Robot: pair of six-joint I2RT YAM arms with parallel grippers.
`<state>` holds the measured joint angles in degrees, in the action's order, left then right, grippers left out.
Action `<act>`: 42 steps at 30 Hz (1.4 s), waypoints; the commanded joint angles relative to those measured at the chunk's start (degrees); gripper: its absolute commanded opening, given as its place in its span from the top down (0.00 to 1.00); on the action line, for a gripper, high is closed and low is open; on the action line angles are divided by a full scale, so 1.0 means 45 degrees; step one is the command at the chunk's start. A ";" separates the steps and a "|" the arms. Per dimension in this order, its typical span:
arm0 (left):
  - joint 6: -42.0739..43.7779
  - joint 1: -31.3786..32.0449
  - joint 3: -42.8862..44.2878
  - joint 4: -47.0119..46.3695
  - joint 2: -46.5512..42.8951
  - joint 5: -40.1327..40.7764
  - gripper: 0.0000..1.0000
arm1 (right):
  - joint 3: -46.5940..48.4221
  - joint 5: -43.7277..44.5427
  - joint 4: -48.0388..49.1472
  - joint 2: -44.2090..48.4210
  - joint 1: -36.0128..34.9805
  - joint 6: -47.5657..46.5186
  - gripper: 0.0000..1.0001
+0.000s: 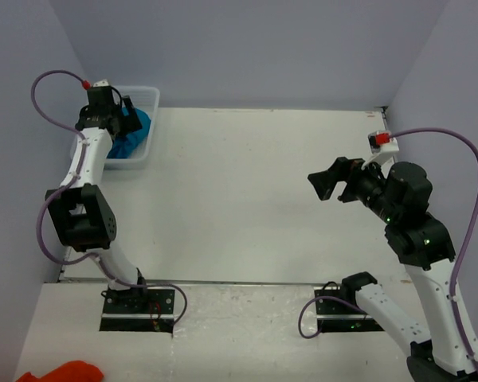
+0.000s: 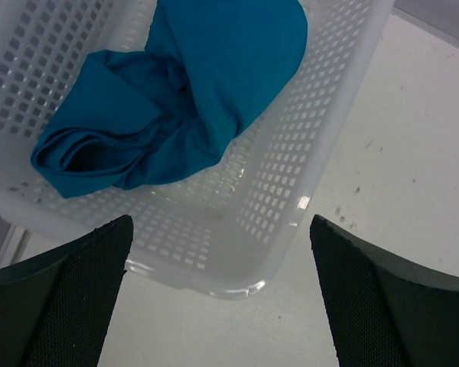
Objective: Fold and stack the t-shirts
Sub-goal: Grab crumpled tshirt from bin with the left arm
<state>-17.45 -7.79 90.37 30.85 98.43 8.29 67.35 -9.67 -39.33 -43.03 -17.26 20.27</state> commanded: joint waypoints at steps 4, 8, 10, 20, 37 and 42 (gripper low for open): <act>-0.0144 -0.0241 0.1344 -0.1580 0.1739 -0.1003 0.04 | -0.0065 -0.0663 0.0283 -0.0204 -0.0052 -0.0189 0.01; -0.0281 -0.0280 0.1519 -0.2109 0.2595 -0.1355 0.04 | -0.0162 -0.1132 0.0361 -0.0205 -0.0033 -0.0072 0.01; -0.0398 -0.0300 0.1754 -0.2031 0.2929 -0.1277 0.05 | -0.0182 -0.1132 0.0381 -0.0185 -0.0052 -0.0052 0.01; -0.0282 -0.0358 0.3022 -0.2051 0.4511 -0.0828 0.05 | -0.0280 -0.1171 0.0225 -0.0243 -0.0052 -0.0033 0.01; -0.0438 -0.0456 0.5268 -0.1075 0.6991 0.0481 0.07 | -0.0124 -0.0996 0.0108 -0.0946 -0.0052 0.0007 0.01; -0.0458 -0.0475 0.5425 -0.1445 0.7421 0.0345 0.11 | -0.0143 -0.0975 0.0146 -0.1044 -0.0052 0.0026 0.01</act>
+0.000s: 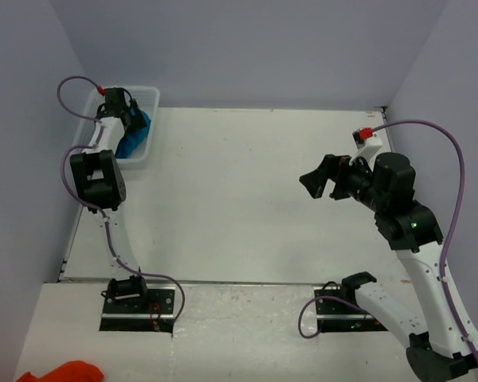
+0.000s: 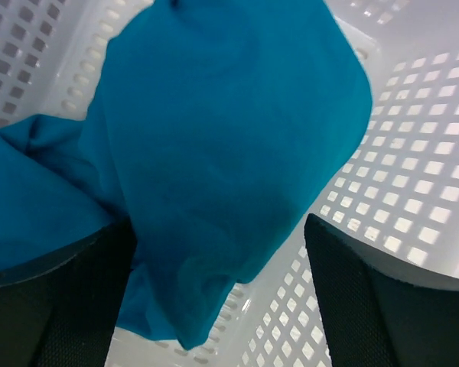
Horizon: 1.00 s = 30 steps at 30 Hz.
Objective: Fold and stack the t-shirts
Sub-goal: Grab crumpled tshirt from bin with the left arm
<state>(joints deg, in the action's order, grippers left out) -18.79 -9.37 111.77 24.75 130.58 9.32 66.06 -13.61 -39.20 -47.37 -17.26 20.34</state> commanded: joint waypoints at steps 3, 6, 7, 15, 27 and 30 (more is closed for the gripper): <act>-0.0181 -0.0165 0.1002 -0.0051 0.0648 -0.0136 0.29 | 0.0105 -0.0082 0.0137 -0.0194 -0.0052 0.0031 0.01; -0.0278 -0.0262 0.1276 -0.0109 0.0747 -0.0623 0.71 | 0.0008 -0.0160 0.0176 -0.0273 -0.0052 0.0090 0.01; -0.0278 -0.0301 0.1141 -0.0516 0.0650 -0.0897 0.82 | -0.0032 -0.0179 0.0195 -0.0312 -0.0052 0.0109 0.01; -0.0454 -0.0477 -0.0814 -0.2824 -0.2470 -0.1738 1.00 | -0.0345 -0.0629 0.0489 -0.0507 -0.0072 0.0402 0.01; -0.0804 -0.0555 -0.0164 -0.6170 -0.7686 -0.7962 1.00 | -0.0617 -0.0316 0.0644 -0.0567 -0.0208 0.0226 0.01; -0.1683 -0.0536 0.0375 -0.6459 -0.8666 -0.9529 1.00 | -0.0638 -0.0045 0.0684 -0.0546 -0.0247 0.0227 0.01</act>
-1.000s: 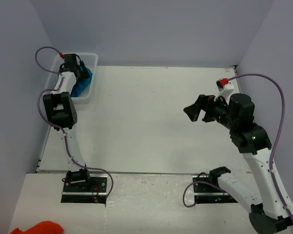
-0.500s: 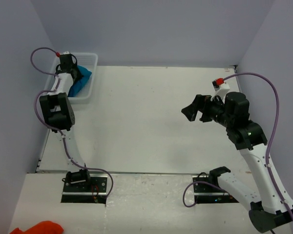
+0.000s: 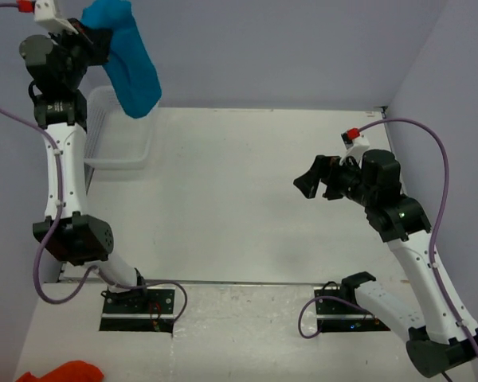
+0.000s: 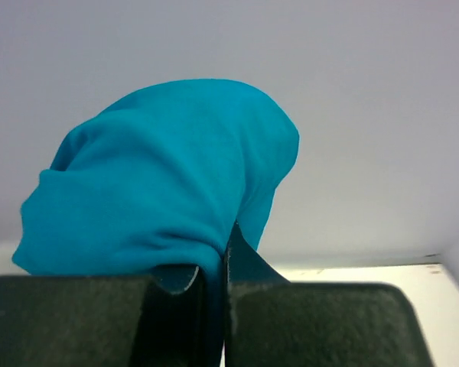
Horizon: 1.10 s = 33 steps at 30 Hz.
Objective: Fold and stack the t-shirts
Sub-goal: Grab crumpled tshirt from bin with the left arm, then move the tshirt to the center of the board
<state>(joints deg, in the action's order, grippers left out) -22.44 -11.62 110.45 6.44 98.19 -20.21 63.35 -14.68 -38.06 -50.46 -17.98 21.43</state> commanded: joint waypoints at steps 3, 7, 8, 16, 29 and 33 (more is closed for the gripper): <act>-0.1983 -0.0055 0.0788 -0.2736 -0.2326 -0.4159 1.00 | 0.0178 0.1012 0.0217 0.0158 -0.0126 0.0042 0.01; -0.3759 -0.0036 -0.0304 -0.3286 -0.4004 -0.4981 1.00 | 0.0413 0.3118 0.0061 0.0159 -0.0146 0.0101 0.01; -0.3977 -0.0036 -0.1158 -0.3305 -0.4878 -0.5098 1.00 | 0.0491 0.3241 -0.0056 0.0119 -0.0146 0.0082 0.01; -0.6087 0.1171 -0.5851 -0.4146 -0.8905 -0.6368 1.00 | 0.0726 0.3594 0.0353 0.0412 -0.0145 0.0627 0.01; -0.1153 0.4024 -0.7923 0.5653 -0.6941 0.4399 0.08 | 0.1040 0.3360 0.0080 0.0431 -0.0262 0.0960 0.01; -0.0092 0.4300 -0.8761 0.5117 -0.6076 0.3895 0.00 | 0.0747 0.2969 0.0177 0.0315 -0.0457 0.1155 0.01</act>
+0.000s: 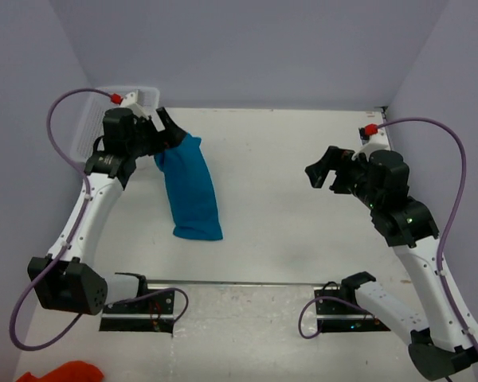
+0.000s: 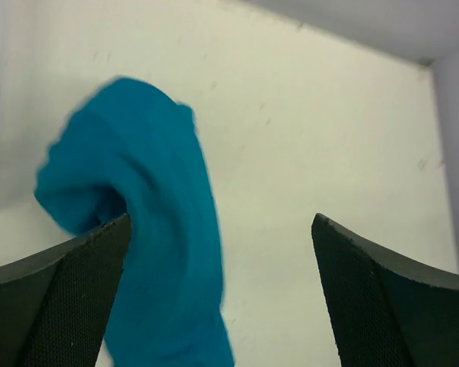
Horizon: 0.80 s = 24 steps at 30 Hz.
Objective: Fold and stack the t-shirts
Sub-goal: Move the tshirt to the center of the board
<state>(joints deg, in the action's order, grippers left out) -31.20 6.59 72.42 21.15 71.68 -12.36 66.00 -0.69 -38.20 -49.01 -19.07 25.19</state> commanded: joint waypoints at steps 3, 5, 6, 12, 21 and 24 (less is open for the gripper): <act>0.1330 0.1127 -0.1599 -0.0163 -0.1257 -0.0376 0.00 | -0.0290 -0.0451 0.0557 -0.0220 -0.0700 0.0378 0.01; 0.1289 0.1658 -0.1700 -0.0150 -0.2021 -0.0301 0.00 | -0.0525 -0.0492 0.0831 -0.0688 -0.1440 0.0379 0.01; 0.1366 0.1912 -0.1545 0.0180 -0.2003 -0.0378 0.00 | -0.0525 -0.0492 0.0890 -0.0941 -0.1716 0.0340 0.01; 0.1252 0.3802 -0.0622 0.3014 -0.2000 0.1921 0.00 | 0.0312 -0.1059 0.1027 -0.4181 -0.4450 0.0378 0.01; 0.0390 0.4434 -0.2910 0.3036 -0.3426 0.3430 0.00 | 0.0239 -0.1055 0.3287 -0.8149 -0.6719 0.2038 0.35; 0.0605 0.4434 -0.2463 0.2996 -0.3546 0.3353 0.00 | -0.0115 -0.1427 0.3817 -0.8852 -0.6739 0.2195 0.34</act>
<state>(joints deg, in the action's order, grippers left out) -28.08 26.39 58.89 36.16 58.50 0.95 65.82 -5.34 -27.55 -87.55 -49.47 32.21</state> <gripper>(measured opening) 0.997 0.658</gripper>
